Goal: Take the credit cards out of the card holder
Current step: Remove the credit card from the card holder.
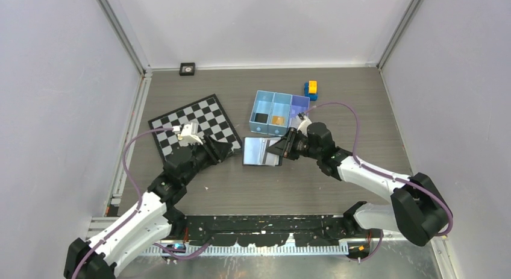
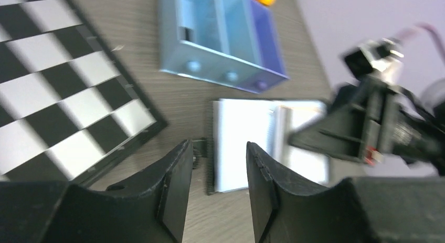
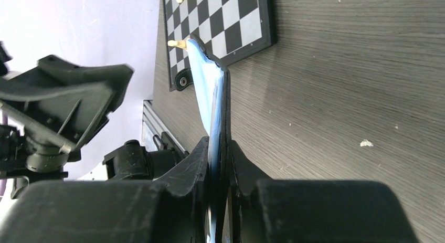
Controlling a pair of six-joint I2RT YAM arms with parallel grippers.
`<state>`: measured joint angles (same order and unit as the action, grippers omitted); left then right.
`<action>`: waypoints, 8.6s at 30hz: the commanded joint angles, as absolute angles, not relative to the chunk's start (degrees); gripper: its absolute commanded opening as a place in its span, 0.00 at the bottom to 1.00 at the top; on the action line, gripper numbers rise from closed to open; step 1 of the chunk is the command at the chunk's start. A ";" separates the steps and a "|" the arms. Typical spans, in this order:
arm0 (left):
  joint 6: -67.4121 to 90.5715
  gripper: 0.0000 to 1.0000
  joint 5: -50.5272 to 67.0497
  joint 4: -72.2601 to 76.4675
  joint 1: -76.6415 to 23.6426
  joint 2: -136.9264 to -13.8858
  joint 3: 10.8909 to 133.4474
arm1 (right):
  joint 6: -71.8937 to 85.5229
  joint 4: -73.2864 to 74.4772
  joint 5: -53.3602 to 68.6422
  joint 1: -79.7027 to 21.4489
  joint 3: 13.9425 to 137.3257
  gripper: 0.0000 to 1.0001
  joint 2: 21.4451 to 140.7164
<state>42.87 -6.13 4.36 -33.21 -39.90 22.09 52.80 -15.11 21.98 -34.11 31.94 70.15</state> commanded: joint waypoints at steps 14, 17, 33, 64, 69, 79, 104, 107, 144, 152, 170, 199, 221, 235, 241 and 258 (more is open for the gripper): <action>42.58 0.40 29.11 33.75 -35.21 -64.86 26.07 | 53.08 -20.29 26.55 -34.01 34.29 0.01 71.86; 43.59 0.39 28.44 33.83 -35.11 -67.27 26.42 | 53.37 -21.01 27.12 -33.94 34.03 0.01 71.42; 47.17 0.34 14.60 16.46 -29.72 -70.03 27.85 | 52.02 -20.02 23.72 -33.97 32.63 0.01 67.25; 47.70 0.29 26.55 37.75 -31.09 -56.07 21.11 | 53.41 -25.21 28.72 -33.99 32.80 0.01 70.49; 51.83 0.22 34.14 43.59 -31.37 -65.87 24.16 | 54.07 -29.72 31.72 -35.15 32.51 0.00 71.66; 54.17 0.29 36.79 45.40 -31.47 -69.79 25.18 | 53.53 -30.19 32.17 -36.10 32.78 0.00 72.06; 69.53 0.00 44.73 77.98 -29.19 -80.68 22.31 | 54.85 -30.39 32.05 -36.00 33.05 0.13 73.74; 70.05 0.00 43.52 76.89 -26.87 -80.78 20.93 | 54.98 -29.86 31.45 -35.81 33.00 0.20 73.52; 62.77 0.00 39.64 61.46 -22.94 -70.17 18.69 | 56.33 -31.37 31.81 -34.67 32.00 0.01 72.91; 56.01 0.16 36.37 49.89 -24.35 -62.48 19.16 | 56.53 -32.17 31.72 -34.63 31.43 0.01 71.73; 57.76 1.00 28.09 36.38 -24.88 -57.93 25.10 | 52.46 -27.22 27.23 -33.80 30.50 0.00 64.94; 45.49 0.72 23.15 42.63 -35.15 -68.00 24.38 | 47.99 -26.10 26.31 -28.37 29.01 0.00 66.29; 52.45 0.59 33.88 53.51 -36.17 -77.70 27.40 | 47.53 -24.39 26.31 -28.39 28.58 0.00 61.70; 51.61 0.54 32.00 46.89 -36.12 -79.20 29.26 | 51.02 -31.10 31.20 -28.36 27.86 0.01 64.53; 52.74 0.32 33.63 49.99 -35.85 -77.65 28.47 | 51.01 -31.15 31.20 -28.39 27.78 0.01 64.42; 71.61 0.17 43.04 81.79 -32.55 -85.01 27.26 | 54.15 -38.31 34.58 -28.39 26.65 0.01 65.68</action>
<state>64.16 38.46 64.71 -32.29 -83.07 25.12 52.97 -34.41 30.89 -27.53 27.18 64.90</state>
